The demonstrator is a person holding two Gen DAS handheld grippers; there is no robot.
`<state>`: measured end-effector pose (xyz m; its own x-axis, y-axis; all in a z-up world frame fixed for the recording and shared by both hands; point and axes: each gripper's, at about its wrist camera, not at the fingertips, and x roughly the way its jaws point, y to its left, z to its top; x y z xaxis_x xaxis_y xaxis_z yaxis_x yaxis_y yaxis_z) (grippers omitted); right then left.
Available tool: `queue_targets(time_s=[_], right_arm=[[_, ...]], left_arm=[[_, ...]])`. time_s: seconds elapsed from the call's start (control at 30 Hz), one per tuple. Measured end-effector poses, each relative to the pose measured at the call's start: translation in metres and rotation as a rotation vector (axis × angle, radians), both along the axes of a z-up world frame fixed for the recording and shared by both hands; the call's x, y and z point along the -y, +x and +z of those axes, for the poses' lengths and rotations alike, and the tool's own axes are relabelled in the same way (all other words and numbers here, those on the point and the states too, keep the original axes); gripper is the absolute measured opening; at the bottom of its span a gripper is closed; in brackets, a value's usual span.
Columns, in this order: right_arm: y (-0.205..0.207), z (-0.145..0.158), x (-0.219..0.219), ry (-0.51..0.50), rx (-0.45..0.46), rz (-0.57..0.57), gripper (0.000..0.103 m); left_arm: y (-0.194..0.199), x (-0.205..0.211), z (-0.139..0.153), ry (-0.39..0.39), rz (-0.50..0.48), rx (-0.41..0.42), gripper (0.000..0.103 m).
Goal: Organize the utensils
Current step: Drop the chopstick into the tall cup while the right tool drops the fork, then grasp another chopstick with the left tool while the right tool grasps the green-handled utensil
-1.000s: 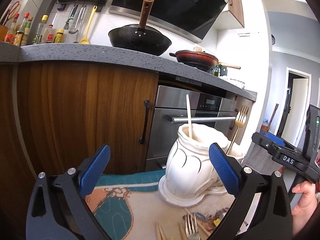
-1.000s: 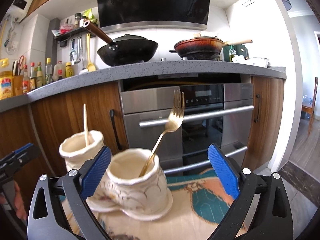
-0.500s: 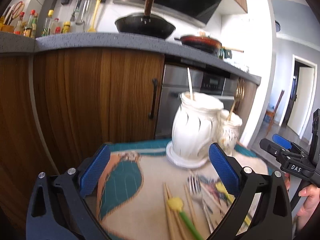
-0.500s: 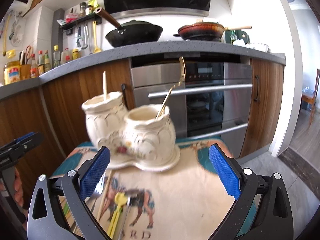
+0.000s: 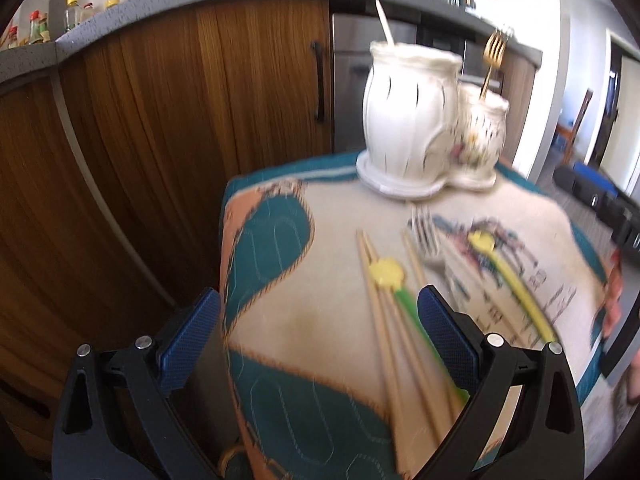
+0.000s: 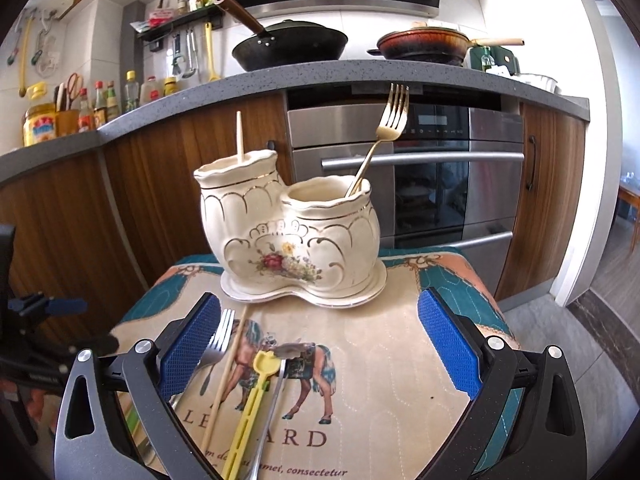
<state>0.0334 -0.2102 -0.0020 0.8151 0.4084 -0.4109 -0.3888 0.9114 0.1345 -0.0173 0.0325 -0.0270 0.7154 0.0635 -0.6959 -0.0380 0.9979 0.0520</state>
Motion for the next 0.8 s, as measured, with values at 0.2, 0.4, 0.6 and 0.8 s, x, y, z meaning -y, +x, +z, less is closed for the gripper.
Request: queue_targets(time_s=[0.2,0.4,0.6,0.8], right_arm=[[0.002,0.000,0.003,-0.006,-0.003,-0.006,0.098],[0.002,0.000,0.003,-0.014,-0.011,-0.001,0.098],[0.001,0.000,0.002,-0.013,-0.010,0.003,0.098],[-0.005,0.000,-0.007,-0.035,-0.009,0.036,0.098]], left_arm=[[0.000,0.007,-0.009,0.053,-0.045,-0.108,0.087],[0.003,0.013,-0.020,0.039,-0.102,-0.200,0.056],[0.008,0.022,-0.017,0.042,-0.162,-0.254,0.037],[0.012,0.027,-0.021,0.045,-0.191,-0.292,0.018]])
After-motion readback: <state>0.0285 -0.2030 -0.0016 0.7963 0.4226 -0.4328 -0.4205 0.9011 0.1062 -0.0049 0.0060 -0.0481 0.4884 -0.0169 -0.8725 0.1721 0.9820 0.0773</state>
